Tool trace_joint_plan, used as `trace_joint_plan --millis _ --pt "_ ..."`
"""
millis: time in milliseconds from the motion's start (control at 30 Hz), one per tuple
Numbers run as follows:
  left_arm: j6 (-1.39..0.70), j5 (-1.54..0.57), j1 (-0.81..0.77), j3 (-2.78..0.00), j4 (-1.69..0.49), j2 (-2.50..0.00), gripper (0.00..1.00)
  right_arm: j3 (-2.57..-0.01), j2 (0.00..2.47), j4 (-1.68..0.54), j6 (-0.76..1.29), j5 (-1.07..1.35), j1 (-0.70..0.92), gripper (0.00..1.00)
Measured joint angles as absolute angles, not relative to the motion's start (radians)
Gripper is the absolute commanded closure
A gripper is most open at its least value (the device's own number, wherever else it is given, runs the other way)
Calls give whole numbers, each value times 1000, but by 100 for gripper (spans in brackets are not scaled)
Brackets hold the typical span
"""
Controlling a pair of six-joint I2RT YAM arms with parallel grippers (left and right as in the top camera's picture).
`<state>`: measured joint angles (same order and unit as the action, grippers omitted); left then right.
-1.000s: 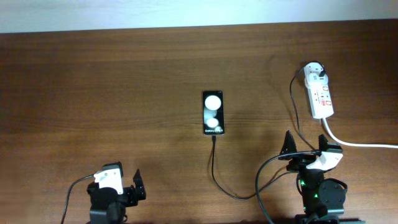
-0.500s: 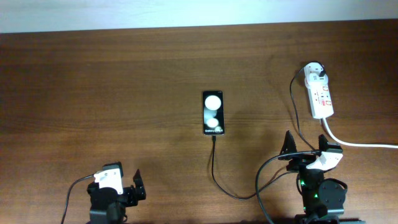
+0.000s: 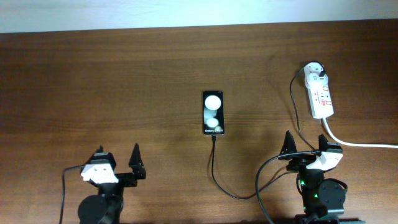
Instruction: Plug charger to phone and switch on socket
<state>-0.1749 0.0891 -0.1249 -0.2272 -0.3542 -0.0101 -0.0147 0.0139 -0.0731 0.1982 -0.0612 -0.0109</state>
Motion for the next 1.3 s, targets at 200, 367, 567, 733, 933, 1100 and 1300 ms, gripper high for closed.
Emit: trace_joint_plan --millis 200,367,567,733,933,1100,1300 --pt "-65 44 -115 -157 -117 -10 1 -15 14 -73 198 -61 -11 1" --pt "4 -29 -71 -51 -17 -10 1 -15 14 -73 198 -61 -11 1" --pt "136 -48 -68 -15 -77 -10 1 -15 14 -73 198 -61 -11 1" --pt "161 -42 -68 -15 -78 -10 1 -15 14 -73 198 -61 -11 1" --pt "161 -42 -68 -15 -78 -10 1 -15 14 -73 198 -61 -11 1" --pt "161 -42 -68 -15 -78 -10 1 -15 14 -73 198 -61 -11 1" --pt "161 -42 -68 -15 -78 -10 1 -15 14 -73 199 -61 -11 1"
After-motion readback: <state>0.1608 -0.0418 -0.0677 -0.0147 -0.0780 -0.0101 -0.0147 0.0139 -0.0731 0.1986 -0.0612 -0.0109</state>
